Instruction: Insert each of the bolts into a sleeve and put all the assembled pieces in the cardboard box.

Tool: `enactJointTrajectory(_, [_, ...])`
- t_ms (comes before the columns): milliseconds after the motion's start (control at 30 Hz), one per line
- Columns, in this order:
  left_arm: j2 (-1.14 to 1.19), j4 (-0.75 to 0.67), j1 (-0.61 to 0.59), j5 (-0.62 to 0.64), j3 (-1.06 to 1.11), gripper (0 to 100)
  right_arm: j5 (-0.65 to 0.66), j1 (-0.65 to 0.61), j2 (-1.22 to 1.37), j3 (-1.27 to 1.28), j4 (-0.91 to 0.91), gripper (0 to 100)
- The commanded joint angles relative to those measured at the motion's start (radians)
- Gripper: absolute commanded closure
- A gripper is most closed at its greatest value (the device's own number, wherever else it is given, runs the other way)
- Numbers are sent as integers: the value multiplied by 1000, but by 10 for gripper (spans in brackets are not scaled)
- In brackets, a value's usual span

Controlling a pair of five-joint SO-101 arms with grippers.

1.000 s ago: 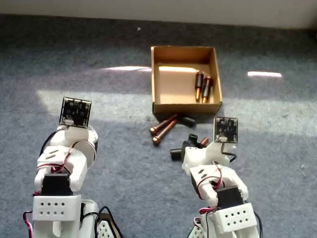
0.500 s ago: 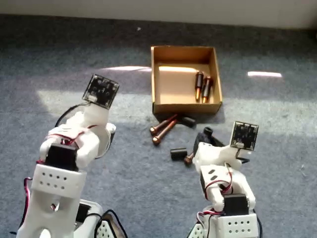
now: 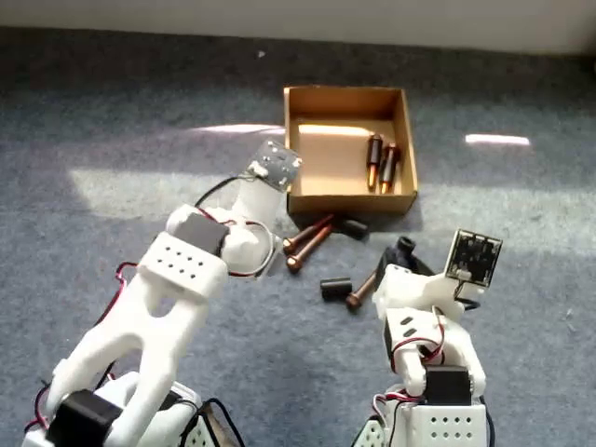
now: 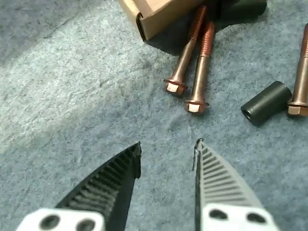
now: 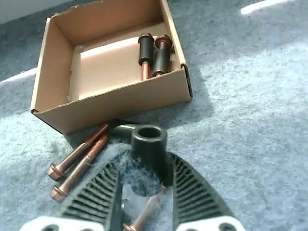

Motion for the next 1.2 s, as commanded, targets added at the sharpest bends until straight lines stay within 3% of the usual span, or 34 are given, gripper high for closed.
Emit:
enactJointTrajectory(0, [133, -158, 54, 98, -51, 807, 15, 15, -18, -12, -35, 993])
enactJointTrajectory(267, [328, -324, 116, 124, -53, 808, 17, 13, -18, -12, -36, 993])
enactJointTrajectory(400, [383, -390, 122, 226, -54, 808, 17, 10, -18, -15, -36, 993])
enactJointTrajectory(600, [415, -407, 119, 262, -54, 810, 87, 10, -18, -12, -36, 993])
enactJointTrajectory(833, [417, -407, 64, 256, -47, 965, 95, 10, -18, -12, -36, 993])
enactJointTrajectory(967, [417, -396, -7, 256, -47, 973, 95, 10, -18, -12, -36, 993])
enactJointTrajectory(1033, [415, -367, -50, 241, -54, 972, 95, 10, -18, -12, -36, 993])
enactJointTrajectory(1167, [407, -324, -120, 51, -54, 972, 97, 10, -18, -12, -36, 993])
